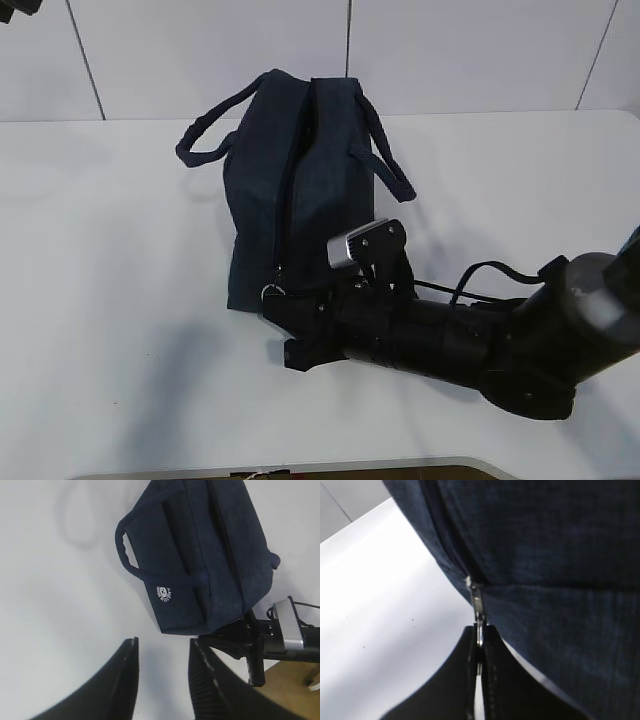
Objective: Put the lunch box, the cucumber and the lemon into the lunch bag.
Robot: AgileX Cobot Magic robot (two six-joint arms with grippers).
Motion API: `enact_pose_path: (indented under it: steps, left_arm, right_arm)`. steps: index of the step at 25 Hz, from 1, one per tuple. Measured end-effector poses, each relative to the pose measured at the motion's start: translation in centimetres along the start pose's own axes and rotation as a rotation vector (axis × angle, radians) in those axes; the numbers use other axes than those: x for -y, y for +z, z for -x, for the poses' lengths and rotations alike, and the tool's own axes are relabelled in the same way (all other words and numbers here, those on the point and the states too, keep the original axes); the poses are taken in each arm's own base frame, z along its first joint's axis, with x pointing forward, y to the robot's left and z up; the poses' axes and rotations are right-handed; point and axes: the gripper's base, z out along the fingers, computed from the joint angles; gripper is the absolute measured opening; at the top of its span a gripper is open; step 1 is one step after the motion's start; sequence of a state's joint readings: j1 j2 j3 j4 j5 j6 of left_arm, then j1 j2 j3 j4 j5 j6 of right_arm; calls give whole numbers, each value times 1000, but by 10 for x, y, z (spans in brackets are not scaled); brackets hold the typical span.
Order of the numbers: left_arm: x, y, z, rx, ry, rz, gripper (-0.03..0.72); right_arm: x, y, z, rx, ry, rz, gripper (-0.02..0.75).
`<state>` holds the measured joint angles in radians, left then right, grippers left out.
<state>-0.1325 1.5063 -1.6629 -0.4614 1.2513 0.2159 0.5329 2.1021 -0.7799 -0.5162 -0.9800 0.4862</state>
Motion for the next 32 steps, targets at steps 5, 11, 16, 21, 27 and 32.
enact_pose_path:
  steps: [5, 11, 16, 21, 27, 32]
  left_arm:
    - [-2, 6, -4, -23, -11, -1, 242]
    - [-7, 15, -12, -65, -30, -2, 242]
    - [-13, 31, -26, -136, -55, -3, 242]
    - [-8, 46, -37, -197, -16, -24, 242]
    - [4, 51, -39, -215, 30, -47, 242]
    - [7, 64, -40, -251, 54, -50, 242]
  right_arm:
    - [-5, -5, 10, -33, 3, 3, 5]
    - [-9, -13, 26, -64, -29, -25, 5]
    - [-17, -22, 41, -80, -51, -22, 5]
    - [-20, -34, 58, -116, -100, -79, 5]
    - [-23, -49, 79, -148, -169, -149, 5]
    - [-25, -53, 102, -142, -224, -193, 5]
